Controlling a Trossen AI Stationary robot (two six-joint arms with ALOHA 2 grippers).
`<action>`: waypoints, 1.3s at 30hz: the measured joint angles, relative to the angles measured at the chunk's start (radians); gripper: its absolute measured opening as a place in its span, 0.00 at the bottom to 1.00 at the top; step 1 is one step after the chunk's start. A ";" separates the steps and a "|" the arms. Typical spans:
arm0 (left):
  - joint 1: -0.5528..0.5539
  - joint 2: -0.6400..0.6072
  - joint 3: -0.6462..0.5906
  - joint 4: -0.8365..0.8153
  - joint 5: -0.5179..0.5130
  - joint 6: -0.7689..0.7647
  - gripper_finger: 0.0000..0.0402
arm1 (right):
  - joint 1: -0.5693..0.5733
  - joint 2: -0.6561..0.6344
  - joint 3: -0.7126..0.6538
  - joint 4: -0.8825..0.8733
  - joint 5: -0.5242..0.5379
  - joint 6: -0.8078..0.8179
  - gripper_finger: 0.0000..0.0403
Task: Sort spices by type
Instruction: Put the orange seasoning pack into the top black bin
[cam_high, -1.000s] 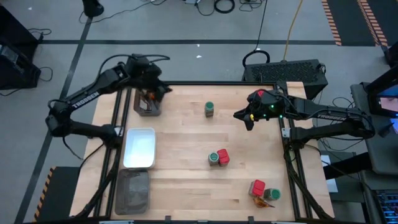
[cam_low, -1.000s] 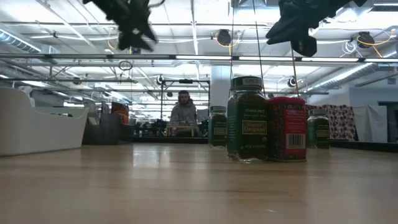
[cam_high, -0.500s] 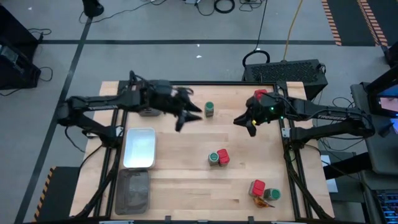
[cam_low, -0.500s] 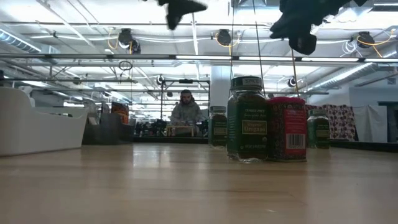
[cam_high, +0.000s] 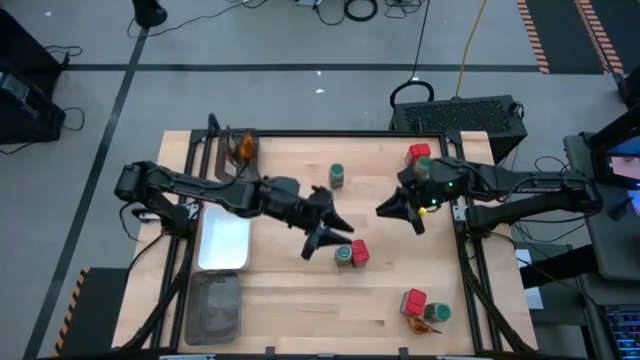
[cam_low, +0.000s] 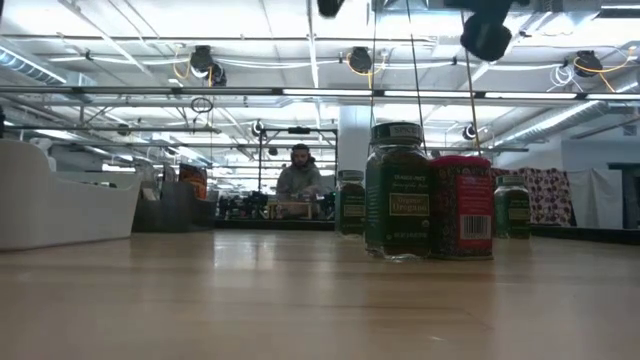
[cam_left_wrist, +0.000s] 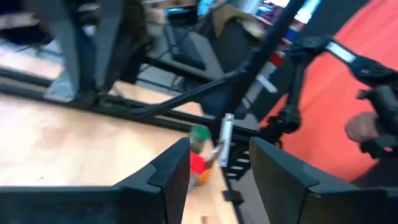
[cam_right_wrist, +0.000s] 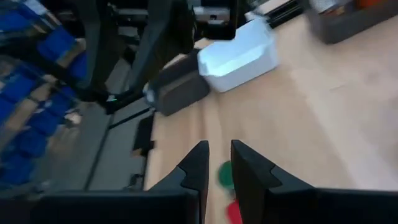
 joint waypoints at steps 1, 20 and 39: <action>-0.011 0.000 0.005 0.001 0.000 0.015 0.41 | 0.020 -0.003 0.000 0.009 0.001 0.020 0.12; -0.255 0.002 0.013 -0.072 -0.085 0.174 0.40 | 0.545 0.116 0.011 0.554 0.445 0.249 0.12; -0.305 0.268 0.295 0.105 -0.259 0.176 0.40 | 0.836 0.400 0.699 -0.446 0.641 0.289 0.12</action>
